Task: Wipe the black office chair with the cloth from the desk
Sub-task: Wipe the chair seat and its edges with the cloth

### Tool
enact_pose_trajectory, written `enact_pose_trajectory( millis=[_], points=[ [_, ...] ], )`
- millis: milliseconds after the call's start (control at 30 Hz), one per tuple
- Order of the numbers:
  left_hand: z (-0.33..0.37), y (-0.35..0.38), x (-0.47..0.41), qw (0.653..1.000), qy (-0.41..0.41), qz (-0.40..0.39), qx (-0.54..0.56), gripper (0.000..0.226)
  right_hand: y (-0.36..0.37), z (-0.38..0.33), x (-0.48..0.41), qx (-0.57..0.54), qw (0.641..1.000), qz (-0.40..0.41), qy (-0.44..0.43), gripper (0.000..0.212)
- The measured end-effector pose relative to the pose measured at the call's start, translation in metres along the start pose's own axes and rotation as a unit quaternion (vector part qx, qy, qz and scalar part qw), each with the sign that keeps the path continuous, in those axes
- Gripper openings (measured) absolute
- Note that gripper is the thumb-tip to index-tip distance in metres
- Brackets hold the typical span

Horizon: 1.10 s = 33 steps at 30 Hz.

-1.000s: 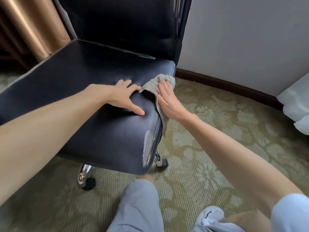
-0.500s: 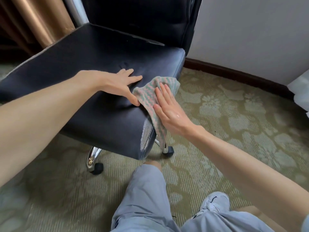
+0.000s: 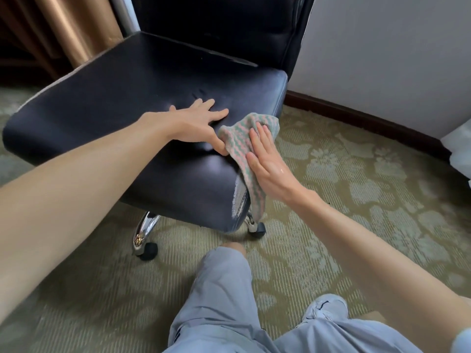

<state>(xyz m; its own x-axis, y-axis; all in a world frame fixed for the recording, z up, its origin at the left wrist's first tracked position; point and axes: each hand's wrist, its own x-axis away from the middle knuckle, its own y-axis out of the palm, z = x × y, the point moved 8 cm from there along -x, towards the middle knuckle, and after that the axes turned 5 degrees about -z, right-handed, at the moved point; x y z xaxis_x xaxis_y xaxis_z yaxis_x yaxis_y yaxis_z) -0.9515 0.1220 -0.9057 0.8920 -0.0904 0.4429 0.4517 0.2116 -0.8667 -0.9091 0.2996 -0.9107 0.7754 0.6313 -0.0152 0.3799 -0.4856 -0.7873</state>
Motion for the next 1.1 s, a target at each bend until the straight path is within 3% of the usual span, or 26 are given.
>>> enact_pose_trajectory(
  millis=[167, 367, 600, 767, 867, 1000, 1100],
  points=[
    [0.020, -0.006, 0.001, 0.999, -0.022, 0.029, 0.017, 0.115, -0.010, 0.008, 0.001, -0.022, 0.999, 0.027, 0.037, 0.054],
    [0.026, 0.008, 0.007, 0.999, -0.004, 0.027, -0.024, 0.106, -0.006, 0.017, 0.017, 0.008, 1.000, 0.011, -0.022, 0.055],
    [0.035, 0.002, -0.003, 0.999, -0.021, 0.032, -0.036, 0.104, -0.021, 0.037, -0.006, -0.028, 0.999, 0.016, 0.032, 0.054],
    [0.037, 0.005, -0.008, 0.998, -0.025, 0.037, -0.042, 0.109, 0.004, 0.032, 0.043, 0.059, 0.997, 0.020, -0.046, 0.063],
    [0.035, 0.005, -0.010, 0.997, -0.023, 0.041, -0.054, 0.099, 0.006, 0.029, 0.047, 0.085, 0.993, 0.037, -0.076, 0.062],
    [0.033, 0.009, -0.011, 0.998, -0.025, 0.032, -0.050, 0.087, -0.004, 0.036, 0.022, 0.011, 0.999, 0.042, -0.032, 0.060],
    [0.039, 0.007, -0.008, 0.998, -0.026, 0.031, -0.051, 0.104, -0.017, 0.050, 0.000, -0.077, 0.996, 0.042, 0.026, 0.057]
  ],
)
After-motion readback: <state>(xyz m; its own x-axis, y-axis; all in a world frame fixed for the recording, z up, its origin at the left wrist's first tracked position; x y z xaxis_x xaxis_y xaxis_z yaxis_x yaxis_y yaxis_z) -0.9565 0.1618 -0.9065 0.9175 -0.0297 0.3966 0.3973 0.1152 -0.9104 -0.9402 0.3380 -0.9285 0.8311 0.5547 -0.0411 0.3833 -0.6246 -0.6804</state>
